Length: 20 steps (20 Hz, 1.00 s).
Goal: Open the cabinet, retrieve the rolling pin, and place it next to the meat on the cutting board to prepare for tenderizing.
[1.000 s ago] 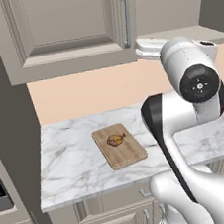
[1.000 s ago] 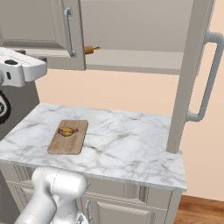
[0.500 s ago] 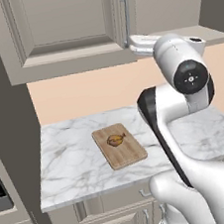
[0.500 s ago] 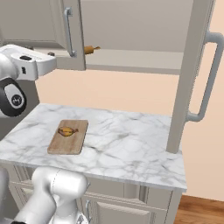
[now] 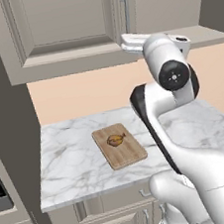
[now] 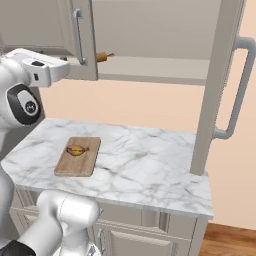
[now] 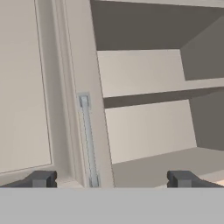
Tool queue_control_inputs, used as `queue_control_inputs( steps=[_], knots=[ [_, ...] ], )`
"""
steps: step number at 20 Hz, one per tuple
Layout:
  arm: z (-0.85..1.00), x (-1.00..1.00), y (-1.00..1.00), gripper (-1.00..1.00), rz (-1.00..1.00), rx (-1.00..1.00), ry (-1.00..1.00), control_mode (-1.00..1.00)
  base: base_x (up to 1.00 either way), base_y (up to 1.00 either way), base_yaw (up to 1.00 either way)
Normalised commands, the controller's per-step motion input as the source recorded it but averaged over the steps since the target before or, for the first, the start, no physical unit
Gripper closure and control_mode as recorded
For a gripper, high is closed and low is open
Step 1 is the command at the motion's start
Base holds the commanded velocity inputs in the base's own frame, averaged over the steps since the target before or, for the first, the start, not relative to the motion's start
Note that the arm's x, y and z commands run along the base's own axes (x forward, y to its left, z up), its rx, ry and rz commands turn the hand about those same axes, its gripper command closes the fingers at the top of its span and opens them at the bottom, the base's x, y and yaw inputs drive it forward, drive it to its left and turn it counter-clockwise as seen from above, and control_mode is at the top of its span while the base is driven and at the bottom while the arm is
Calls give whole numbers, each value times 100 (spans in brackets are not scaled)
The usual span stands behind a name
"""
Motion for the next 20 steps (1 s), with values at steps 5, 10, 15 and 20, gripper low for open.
queue_control_inputs(
  steps=[5,10,15,20],
  knots=[
    [-10,36,2,-100,1,-3,-3,-100,0,0,0],
    [-18,39,1,-100,2,-4,-3,-100,0,0,0],
    [-11,45,0,-100,1,-2,0,-100,0,0,0],
    [-6,47,0,-100,0,0,-1,-100,0,0,0]
  ],
)
